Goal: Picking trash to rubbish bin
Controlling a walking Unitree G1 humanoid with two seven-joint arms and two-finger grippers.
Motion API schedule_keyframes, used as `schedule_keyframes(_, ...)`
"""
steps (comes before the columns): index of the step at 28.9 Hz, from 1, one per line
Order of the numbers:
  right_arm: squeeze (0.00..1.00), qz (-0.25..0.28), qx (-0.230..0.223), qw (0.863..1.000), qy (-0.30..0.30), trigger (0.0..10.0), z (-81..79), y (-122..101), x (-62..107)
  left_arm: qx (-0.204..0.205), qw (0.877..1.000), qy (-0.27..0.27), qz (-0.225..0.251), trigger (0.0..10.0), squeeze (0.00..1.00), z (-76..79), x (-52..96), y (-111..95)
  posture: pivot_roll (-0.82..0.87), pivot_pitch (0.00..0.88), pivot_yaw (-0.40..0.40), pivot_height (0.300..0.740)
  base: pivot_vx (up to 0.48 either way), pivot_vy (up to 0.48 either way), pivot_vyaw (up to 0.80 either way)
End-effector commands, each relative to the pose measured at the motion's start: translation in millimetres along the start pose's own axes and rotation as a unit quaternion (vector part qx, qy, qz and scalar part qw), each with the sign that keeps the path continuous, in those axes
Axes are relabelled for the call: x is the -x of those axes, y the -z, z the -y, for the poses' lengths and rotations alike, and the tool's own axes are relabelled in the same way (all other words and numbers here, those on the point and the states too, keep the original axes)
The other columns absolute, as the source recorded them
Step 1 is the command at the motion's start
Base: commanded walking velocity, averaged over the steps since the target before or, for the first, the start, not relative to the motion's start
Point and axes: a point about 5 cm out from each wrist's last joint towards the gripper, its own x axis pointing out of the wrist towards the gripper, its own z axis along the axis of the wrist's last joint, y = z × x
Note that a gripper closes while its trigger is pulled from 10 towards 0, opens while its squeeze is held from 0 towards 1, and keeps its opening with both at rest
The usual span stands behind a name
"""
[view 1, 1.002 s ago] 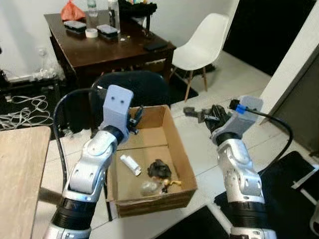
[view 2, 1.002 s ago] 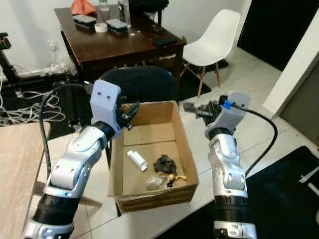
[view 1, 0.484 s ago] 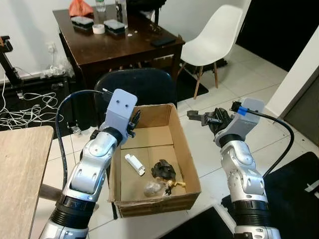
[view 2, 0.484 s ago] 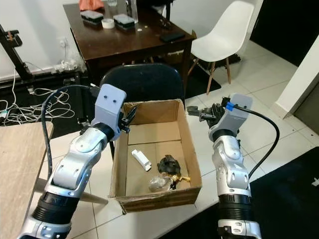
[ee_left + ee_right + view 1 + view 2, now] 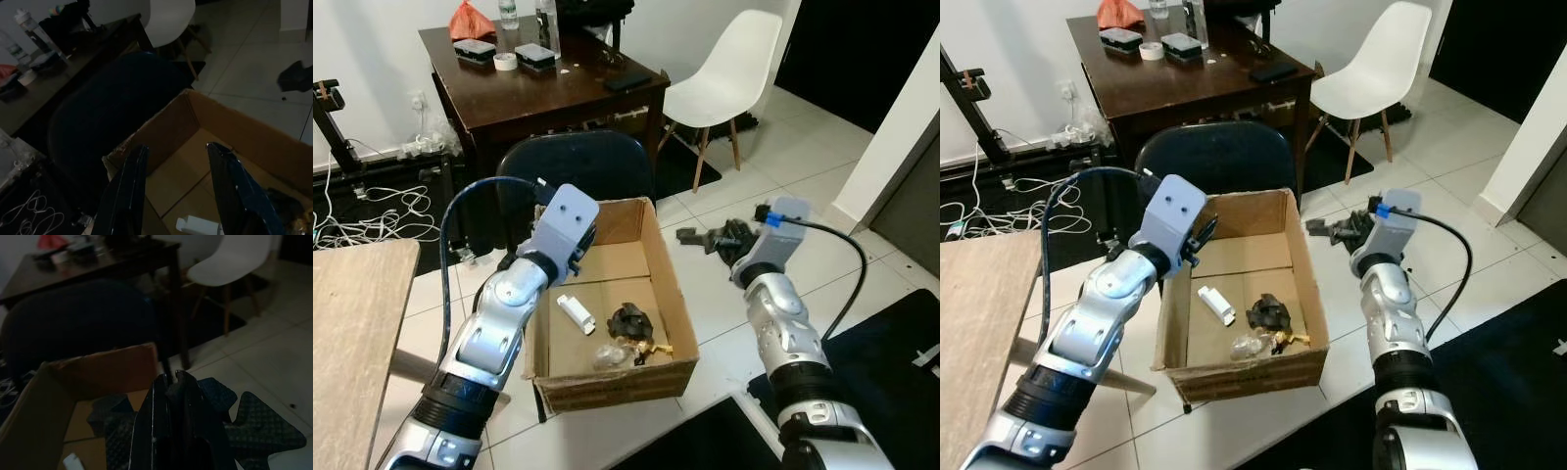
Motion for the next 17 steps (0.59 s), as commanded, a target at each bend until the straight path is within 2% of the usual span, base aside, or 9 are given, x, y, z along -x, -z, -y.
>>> schedule_keyframes(1, 0.0, -0.002, 0.004, 1.0, -0.016, 10.0, -3.9, 3.4, -0.9, -0.02, 1.0, -0.002, -0.002, 10.0, 0.0, -5.1, -0.8, 1.7, 0.16, 0.206, 0.057, 0.74, 0.0, 0.0, 0.0)
schedule_keyframes(5, 0.0, 0.02, -0.005, 0.999, -0.047, 10.0, -14.8, -3.3, -8.3, -0.025, 0.999, -0.033, -0.007, 10.0, 0.0, -16.8, -2.1, 3.9, 0.16, 0.247, 0.072, 0.74, 0.0, 0.0, 0.0)
schedule_keyframes(10, 0.0, 0.031, -0.028, 0.995, -0.085, 10.0, -29.7, -7.0, -12.2, -0.019, 0.999, -0.034, -0.011, 10.0, 0.0, -19.4, 0.4, 5.9, 0.16, 0.277, 0.076, 0.74, 0.0, 0.0, 0.0)
schedule_keyframes(12, 0.0, 0.033, -0.036, 0.992, -0.113, 10.0, -40.7, -7.0, -13.3, -0.016, 0.999, -0.034, -0.011, 10.0, 0.0, -19.2, 1.9, 6.5, 0.15, 0.284, 0.07, 0.74, 0.0, 0.0, 0.0)
schedule_keyframes(13, 0.0, 0.033, -0.036, 0.992, -0.113, 10.0, -40.7, -7.0, -13.3, -0.016, 0.999, -0.034, -0.011, 10.0, 0.0, -19.2, 1.9, 6.5, 0.15, 0.284, 0.07, 0.74, 0.0, 0.0, 0.0)
schedule_keyframes(15, 0.0, 0.029, -0.049, 0.986, -0.154, 10.0, -56.5, -4.0, -12.1, -0.014, 0.999, -0.034, -0.011, 10.0, 0.0, -17.7, 3.0, 7.4, 0.15, 0.288, 0.061, 0.74, 0.0, 0.0, 0.0)
schedule_keyframes(16, 0.5, 0.029, -0.069, 0.981, -0.18, 10.0, -64.4, -2.8, -10.3, -0.011, 0.999, -0.034, -0.01, 10.0, 0.0, -16.8, 3.4, 7.7, 0.15, 0.288, 0.056, 0.74, 0.0, 0.0, 0.0)
schedule_keyframes(17, 0.5, 0.03, -0.083, 0.977, -0.196, 10.0, -68.6, -2.2, -9.1, -0.01, 0.999, -0.035, -0.009, 10.0, 0.0, -16.3, 3.6, 7.8, 0.15, 0.288, 0.056, 0.74, 0.0, 0.0, 0.0)
